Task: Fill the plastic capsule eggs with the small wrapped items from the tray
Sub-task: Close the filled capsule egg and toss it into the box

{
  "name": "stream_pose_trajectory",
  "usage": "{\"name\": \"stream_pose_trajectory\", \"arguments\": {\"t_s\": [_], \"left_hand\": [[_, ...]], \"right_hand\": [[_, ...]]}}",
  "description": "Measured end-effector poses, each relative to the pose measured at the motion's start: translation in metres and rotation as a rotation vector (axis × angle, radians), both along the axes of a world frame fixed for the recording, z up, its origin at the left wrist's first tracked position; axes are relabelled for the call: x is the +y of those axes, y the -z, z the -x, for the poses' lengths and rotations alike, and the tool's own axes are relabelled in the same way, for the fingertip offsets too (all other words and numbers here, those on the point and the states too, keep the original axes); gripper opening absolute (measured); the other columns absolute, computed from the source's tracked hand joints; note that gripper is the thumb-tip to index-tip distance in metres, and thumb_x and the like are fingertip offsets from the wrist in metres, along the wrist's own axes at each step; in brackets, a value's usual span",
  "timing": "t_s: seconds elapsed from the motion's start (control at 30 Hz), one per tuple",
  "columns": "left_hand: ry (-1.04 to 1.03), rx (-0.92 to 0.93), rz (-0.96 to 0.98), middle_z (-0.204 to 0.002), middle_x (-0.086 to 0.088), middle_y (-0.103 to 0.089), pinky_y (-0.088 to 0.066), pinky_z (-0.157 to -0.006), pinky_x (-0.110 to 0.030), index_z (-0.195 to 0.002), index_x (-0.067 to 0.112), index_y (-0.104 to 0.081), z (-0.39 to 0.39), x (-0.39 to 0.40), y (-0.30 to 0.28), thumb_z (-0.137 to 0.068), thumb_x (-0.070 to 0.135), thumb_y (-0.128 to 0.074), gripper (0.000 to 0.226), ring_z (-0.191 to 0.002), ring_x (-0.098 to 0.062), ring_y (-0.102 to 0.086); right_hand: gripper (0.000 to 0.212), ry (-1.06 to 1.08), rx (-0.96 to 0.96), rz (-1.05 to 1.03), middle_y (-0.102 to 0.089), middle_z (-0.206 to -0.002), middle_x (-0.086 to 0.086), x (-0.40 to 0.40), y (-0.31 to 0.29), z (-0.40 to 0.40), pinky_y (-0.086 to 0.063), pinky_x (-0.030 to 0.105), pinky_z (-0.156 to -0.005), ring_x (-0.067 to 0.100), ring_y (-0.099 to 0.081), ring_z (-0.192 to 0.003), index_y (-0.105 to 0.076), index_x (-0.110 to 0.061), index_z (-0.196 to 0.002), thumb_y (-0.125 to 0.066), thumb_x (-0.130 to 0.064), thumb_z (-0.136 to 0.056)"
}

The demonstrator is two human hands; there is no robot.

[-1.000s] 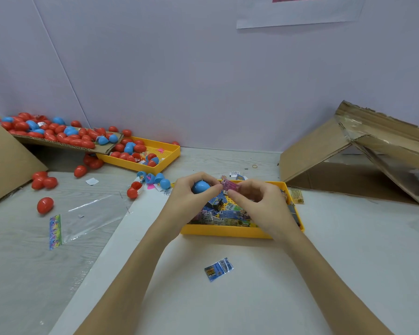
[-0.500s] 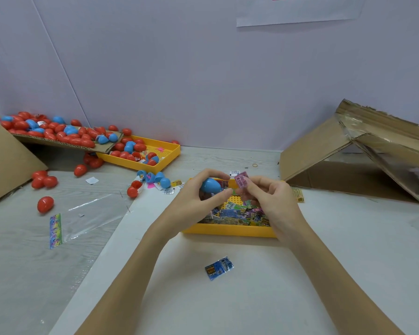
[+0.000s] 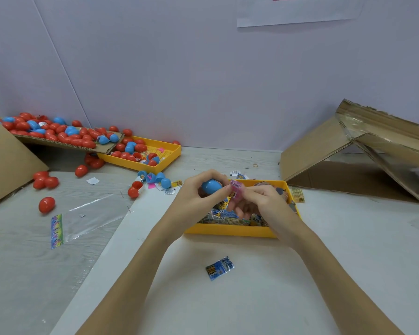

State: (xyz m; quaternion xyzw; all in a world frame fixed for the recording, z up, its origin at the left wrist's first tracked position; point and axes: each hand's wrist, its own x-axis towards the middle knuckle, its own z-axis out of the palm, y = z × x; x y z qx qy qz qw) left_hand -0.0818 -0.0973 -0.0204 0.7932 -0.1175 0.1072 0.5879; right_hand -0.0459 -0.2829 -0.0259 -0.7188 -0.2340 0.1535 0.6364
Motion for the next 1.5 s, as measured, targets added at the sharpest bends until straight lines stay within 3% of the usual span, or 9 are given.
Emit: {"name": "stream_pose_trajectory", "arguments": {"t_s": [0.1,0.2,0.27,0.37,0.5,0.6,0.8,1.2,1.5], "left_hand": [[-0.083,0.069,0.053,-0.080,0.016,-0.063,-0.047,-0.061,-0.012,-0.094,0.021,-0.072,-0.003,0.000,0.002,-0.094,0.027,-0.073,0.006,-0.067,0.002,-0.058],[-0.138,0.086,0.047,-0.079,0.017,-0.064,-0.047,-0.062,-0.012,-0.092,0.023,-0.073,-0.006,-0.001,0.004,-0.093,0.026,-0.074,0.003,-0.069,0.002,-0.059],[-0.133,0.058,0.017,-0.079,0.017,-0.067,-0.049,-0.063,-0.012,-0.091,0.023,-0.073,-0.005,-0.004,0.004,-0.092,0.023,-0.074,0.002,-0.073,0.002,-0.063],[-0.107,0.053,0.012,-0.082,0.015,-0.069,-0.050,-0.062,-0.012,-0.097,0.028,-0.074,-0.003,-0.005,0.005,-0.091,0.027,-0.075,0.006,-0.073,0.001,-0.065],[0.012,0.167,0.042,-0.073,0.005,-0.066,-0.048,-0.062,-0.014,-0.134,0.031,-0.061,-0.004,-0.002,0.005,-0.101,0.031,-0.060,0.032,-0.062,-0.001,-0.057],[0.023,0.173,0.116,-0.079,0.004,-0.072,-0.052,-0.073,-0.019,-0.144,0.029,-0.051,-0.003,-0.002,0.004,-0.107,0.022,-0.048,0.038,-0.071,-0.005,-0.061],[-0.070,0.058,0.052,-0.112,0.015,-0.067,-0.051,-0.086,-0.014,-0.119,0.029,-0.056,-0.003,-0.003,0.006,-0.104,0.020,-0.056,0.018,-0.103,0.002,-0.065],[-0.085,0.022,-0.101,-0.110,0.008,-0.066,-0.054,-0.089,-0.018,-0.113,0.043,-0.055,-0.006,-0.001,0.010,-0.107,0.023,-0.049,0.022,-0.101,-0.001,-0.063],[-0.067,0.083,-0.062,-0.112,0.003,-0.069,-0.054,-0.085,-0.016,-0.117,0.029,-0.059,-0.004,0.000,0.005,-0.103,0.015,-0.056,0.020,-0.102,-0.002,-0.067]], "right_hand": [[0.064,0.111,0.086,-0.009,-0.073,-0.069,0.004,0.007,0.000,-0.005,-0.045,0.021,-0.059,0.013,-0.062,-0.058,-0.074,-0.004,-0.092,-0.027,-0.045,-0.109],[0.051,0.183,0.001,-0.026,-0.078,-0.084,-0.001,0.008,0.003,-0.004,-0.053,0.017,-0.063,0.009,-0.072,-0.074,-0.074,-0.015,-0.100,-0.044,-0.056,-0.096],[0.032,0.174,-0.132,0.000,-0.078,-0.089,-0.001,0.005,0.008,-0.001,-0.053,0.015,-0.069,0.008,-0.073,-0.084,-0.075,-0.018,-0.104,-0.063,-0.046,-0.093],[0.012,0.259,-0.115,-0.081,-0.079,-0.088,0.001,0.002,0.010,-0.002,-0.056,0.019,-0.070,0.012,-0.075,-0.087,-0.075,-0.014,-0.103,-0.071,-0.021,-0.095],[0.011,0.379,-0.046,-0.136,-0.079,-0.085,0.005,0.001,0.012,-0.004,-0.060,0.028,-0.066,0.019,-0.075,-0.079,-0.074,-0.007,-0.102,-0.072,-0.015,-0.095],[0.011,0.384,-0.095,-0.072,-0.078,-0.082,0.004,0.003,0.016,-0.005,-0.059,0.026,-0.063,0.016,-0.074,-0.071,-0.076,-0.009,-0.099,-0.067,-0.016,-0.098],[0.023,0.357,-0.136,-0.024,-0.078,-0.081,0.008,0.006,0.015,-0.002,-0.058,0.020,-0.062,0.018,-0.076,-0.072,-0.077,-0.005,-0.097,-0.060,-0.020,-0.102],[0.021,0.340,-0.175,0.032,-0.078,-0.086,0.002,0.008,0.019,-0.003,-0.060,0.024,-0.063,0.016,-0.076,-0.072,-0.075,-0.014,-0.106,-0.056,-0.023,-0.104],[0.020,0.330,-0.199,0.035,-0.077,-0.087,0.000,0.009,0.020,-0.003,-0.060,0.024,-0.063,0.016,-0.075,-0.074,-0.072,-0.021,-0.107,-0.053,-0.027,-0.105]]}}
